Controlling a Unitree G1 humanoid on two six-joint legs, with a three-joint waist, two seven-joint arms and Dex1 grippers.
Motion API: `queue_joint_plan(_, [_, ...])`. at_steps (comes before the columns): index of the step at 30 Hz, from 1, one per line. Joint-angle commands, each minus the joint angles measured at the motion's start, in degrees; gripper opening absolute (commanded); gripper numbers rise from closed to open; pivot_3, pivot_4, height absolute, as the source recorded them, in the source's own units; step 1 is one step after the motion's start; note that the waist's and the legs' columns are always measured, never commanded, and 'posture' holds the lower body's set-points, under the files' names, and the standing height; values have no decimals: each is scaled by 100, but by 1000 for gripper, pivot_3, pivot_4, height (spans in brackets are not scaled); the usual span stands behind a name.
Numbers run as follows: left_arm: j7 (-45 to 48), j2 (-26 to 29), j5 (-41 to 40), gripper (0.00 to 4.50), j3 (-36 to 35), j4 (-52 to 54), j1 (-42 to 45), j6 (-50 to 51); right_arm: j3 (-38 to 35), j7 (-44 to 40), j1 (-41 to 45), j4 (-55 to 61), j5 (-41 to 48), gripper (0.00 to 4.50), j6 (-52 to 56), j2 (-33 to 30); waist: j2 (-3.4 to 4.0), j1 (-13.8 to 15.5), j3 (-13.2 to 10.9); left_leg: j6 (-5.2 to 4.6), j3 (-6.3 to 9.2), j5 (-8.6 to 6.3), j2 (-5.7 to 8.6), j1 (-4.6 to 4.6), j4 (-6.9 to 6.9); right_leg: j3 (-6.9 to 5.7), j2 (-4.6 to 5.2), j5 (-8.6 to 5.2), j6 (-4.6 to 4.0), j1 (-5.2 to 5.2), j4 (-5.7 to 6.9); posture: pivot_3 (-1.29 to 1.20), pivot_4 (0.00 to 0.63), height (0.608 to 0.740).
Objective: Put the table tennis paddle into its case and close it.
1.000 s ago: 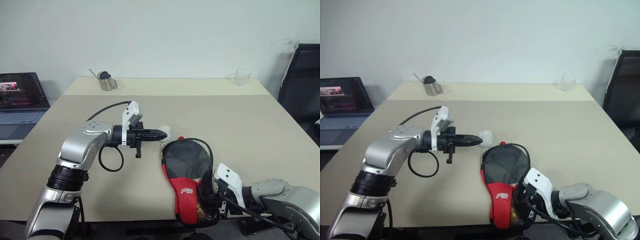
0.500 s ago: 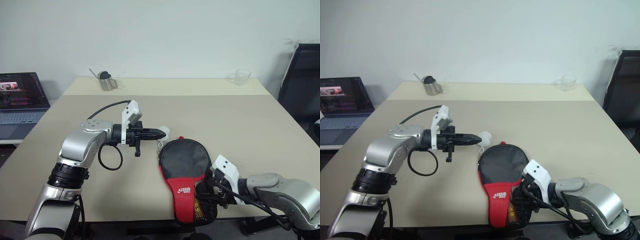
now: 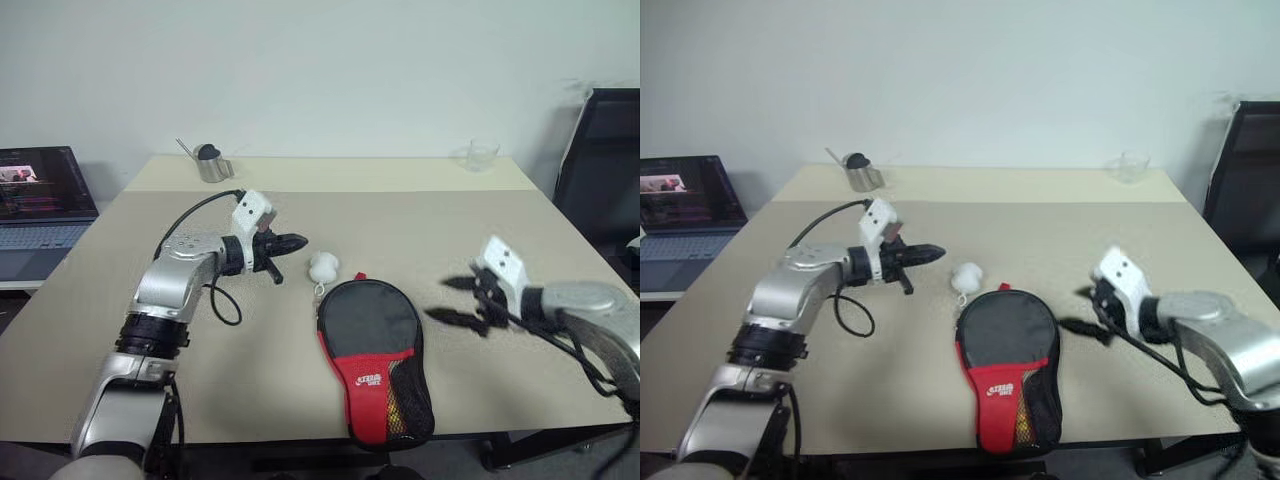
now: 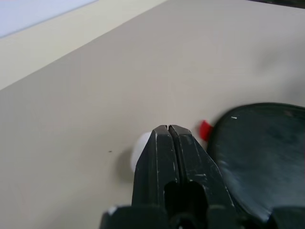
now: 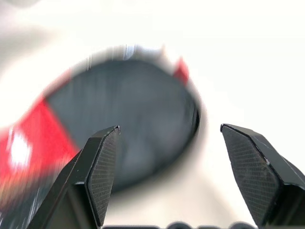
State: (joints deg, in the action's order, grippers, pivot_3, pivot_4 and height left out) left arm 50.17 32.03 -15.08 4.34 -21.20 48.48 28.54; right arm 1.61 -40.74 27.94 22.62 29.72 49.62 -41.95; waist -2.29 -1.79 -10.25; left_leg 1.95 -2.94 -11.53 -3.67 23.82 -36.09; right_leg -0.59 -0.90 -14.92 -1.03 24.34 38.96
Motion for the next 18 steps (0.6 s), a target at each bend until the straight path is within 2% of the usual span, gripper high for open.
queue_joint_plan(1, [-340,-287,328,0,119,-593,361,-19,660,394,97,48,-472,3707,-570,694,-2,10,2,0,-1,0,0,3,1,0,0,-1,-1,0,-1,0,150,740])
queue_joint_plan(5, [-416,-758,593,0,301,-1431,738,-159,1303,881,-44,-427,-1217,3707,-1248,1471,-3,21,1,0,-10,-1,8,20,-6,4,7,-4,4,5,-6,0,150,740])
queue_joint_plan(9, [-623,-1318,822,0,346,-2489,1099,-405,1236,1254,-534,-865,-1280,3707,-1139,2035,-9,72,5,0,-11,-1,14,24,-13,2,14,-2,9,6,-6,0,150,740])
queue_joint_plan(13, [-1020,-1825,1074,0,330,-3576,1344,-772,1478,1229,-1149,-1200,-1636,3707,-1303,1934,-9,122,7,-1,-13,-1,14,16,-14,2,14,-2,9,2,-2,0,150,740])
queue_joint_plan(16, [-1223,-1964,1264,0,315,-4126,1503,-1003,1536,1071,-1254,-1207,-1616,3707,-1119,1882,-19,129,33,-1,-6,-1,12,-12,-13,-4,10,-2,9,-24,-1,0,150,740])
queue_joint_plan(18, [-1044,-1988,1294,0,294,-4288,1538,-1134,1515,976,-1247,-1090,-1485,3707,-977,1927,-19,125,36,-1,-7,-1,11,-45,-10,-2,8,-2,9,-50,3,0,150,740])
